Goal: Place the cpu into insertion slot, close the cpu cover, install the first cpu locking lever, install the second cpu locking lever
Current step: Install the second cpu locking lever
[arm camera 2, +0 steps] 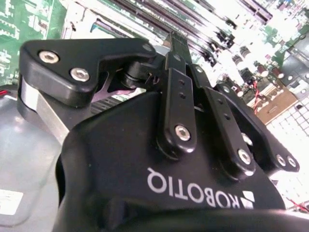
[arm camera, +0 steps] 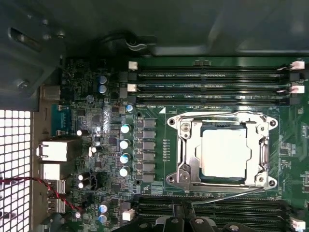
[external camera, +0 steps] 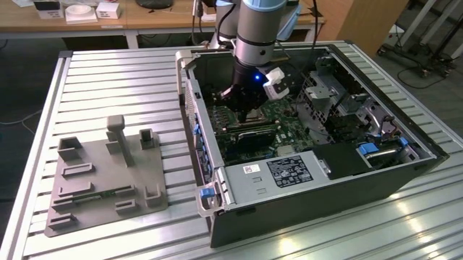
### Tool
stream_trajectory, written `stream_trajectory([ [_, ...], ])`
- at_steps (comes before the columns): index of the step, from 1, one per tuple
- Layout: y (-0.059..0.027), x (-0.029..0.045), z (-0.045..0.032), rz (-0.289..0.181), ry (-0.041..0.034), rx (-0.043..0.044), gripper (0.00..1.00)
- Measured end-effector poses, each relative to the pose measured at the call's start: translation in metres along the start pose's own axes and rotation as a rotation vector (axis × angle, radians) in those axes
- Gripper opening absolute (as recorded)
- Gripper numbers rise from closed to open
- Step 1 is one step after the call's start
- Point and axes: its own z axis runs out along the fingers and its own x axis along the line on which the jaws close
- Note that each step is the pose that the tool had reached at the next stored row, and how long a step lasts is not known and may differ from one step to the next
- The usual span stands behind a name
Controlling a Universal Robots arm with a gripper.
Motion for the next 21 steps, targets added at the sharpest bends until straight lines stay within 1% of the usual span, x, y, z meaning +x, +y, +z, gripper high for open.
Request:
stream_trajectory([
  [7,0.0002,0.0003,0.0017,0.0,-0.0003,-0.0005,0.1],
  [21,0.0006,0.006,0.0091,0.0,0.0,0.0,0.1],
])
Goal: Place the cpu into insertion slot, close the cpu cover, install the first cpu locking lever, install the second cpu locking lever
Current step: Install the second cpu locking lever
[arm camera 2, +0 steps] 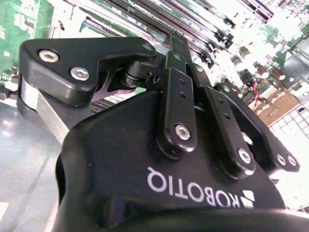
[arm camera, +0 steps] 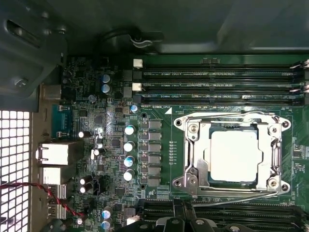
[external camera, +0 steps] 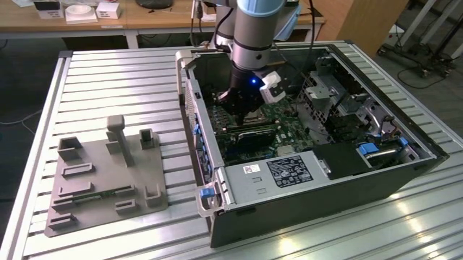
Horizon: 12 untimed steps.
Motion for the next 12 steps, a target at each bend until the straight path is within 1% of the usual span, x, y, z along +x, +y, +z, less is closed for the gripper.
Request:
stream_trajectory([
  [12,0.0006,0.0007,0.0039,-0.004,-0.0002,-0.0001,0.1],
])
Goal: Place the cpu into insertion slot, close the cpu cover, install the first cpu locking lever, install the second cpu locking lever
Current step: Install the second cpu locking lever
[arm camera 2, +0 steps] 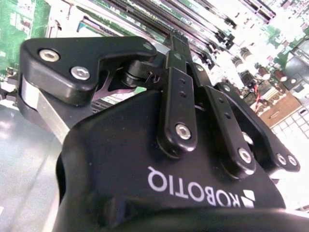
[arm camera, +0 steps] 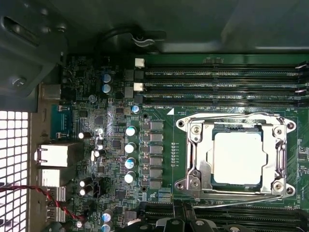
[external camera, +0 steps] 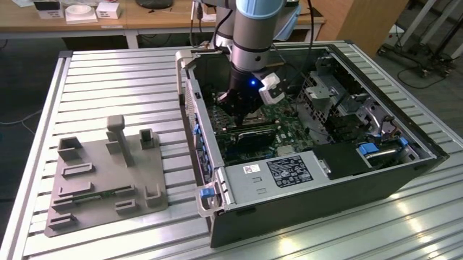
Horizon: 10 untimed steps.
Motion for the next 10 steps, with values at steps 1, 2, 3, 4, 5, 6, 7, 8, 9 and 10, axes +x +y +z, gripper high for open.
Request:
stream_trajectory([
  [1,0.0001,0.0,0.0003,0.0,0.0,-0.0001,0.1],
  [2,0.0001,0.0,0.0007,0.0,0.0,0.0,0.1],
  [3,0.0001,0.0,0.0009,-0.001,0.0,-0.0001,0.1],
  [4,0.0002,0.0,0.0011,-0.001,0.0,-0.0005,0.1],
  [5,0.0003,0.0,0.0013,-0.001,0.0,-0.0012,0.1],
  [6,0.0004,0.0,0.0017,-0.001,-0.0001,-0.0022,0.1],
  [7,0.0005,0.0,0.002,-0.002,-0.0001,-0.0028,0.1],
  [8,0.0006,0.0,0.0023,-0.002,-0.0001,-0.0035,0.1],
  [9,0.0007,0.0,0.0024,-0.002,0.0,-0.0042,0.1],
  [10,0.0008,0.0,0.0026,-0.003,0.0,-0.0048,0.1],
])
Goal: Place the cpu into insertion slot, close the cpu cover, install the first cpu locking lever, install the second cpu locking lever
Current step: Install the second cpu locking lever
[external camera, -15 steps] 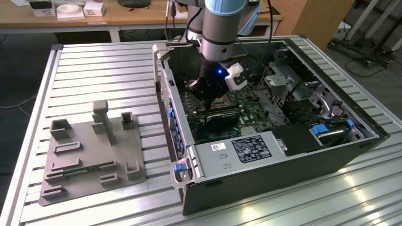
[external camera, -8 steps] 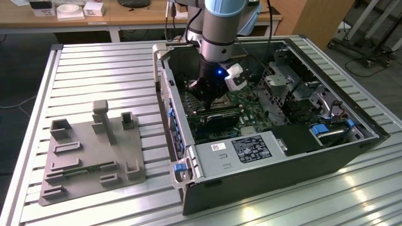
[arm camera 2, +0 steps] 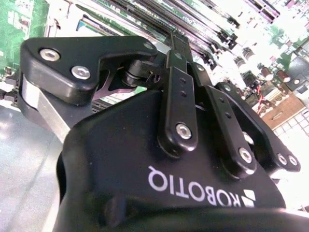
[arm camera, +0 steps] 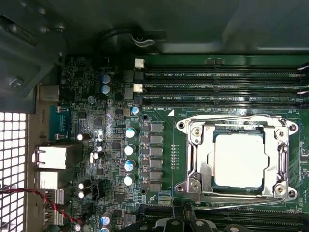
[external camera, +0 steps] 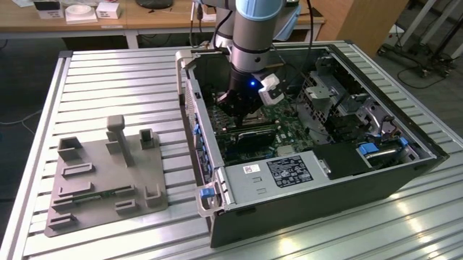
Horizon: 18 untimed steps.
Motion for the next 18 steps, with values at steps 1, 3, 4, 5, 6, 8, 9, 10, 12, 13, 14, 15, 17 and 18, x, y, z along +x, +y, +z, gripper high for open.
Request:
stream_trajectory([
  [1,0.0004,0.0,0.0001,0.0,-0.0002,-0.0004,0.1],
  [3,0.0013,0.0,0.0,0.0,-0.0002,-0.0006,0.1],
  [4,0.0015,0.0,-0.0005,0.0,-0.0001,-0.0003,0.1],
  [5,0.0017,-0.0001,-0.0009,0.0,-0.0001,-0.0004,0.1],
  [6,0.0017,-0.0001,-0.001,0.0,-0.0002,-0.0004,0.1],
  [8,0.0017,-0.0001,-0.001,0.0,-0.0002,-0.0005,0.1],
  [9,0.0018,-0.0001,-0.001,0.0,-0.0002,-0.0005,0.1],
  [10,0.0018,-0.0001,-0.0009,0.0,-0.0001,-0.0005,0.1],
  [12,0.0018,-0.0001,-0.0005,0.0,-0.0002,-0.0011,0.1],
  [13,0.0018,-0.0001,-0.0004,0.0,-0.0001,-0.0015,0.1],
  [14,0.0018,-0.0001,-0.0001,0.0,-0.0001,-0.0025,0.1],
  [15,0.0018,-0.0001,0.0002,-0.001,-0.0003,-0.0041,0.1],
  [17,0.0018,-0.0001,0.0011,-0.001,-0.0003,-0.0085,0.1],
  [18,0.0018,-0.0001,0.0015,-0.001,-0.0003,-0.0107,0.1],
])
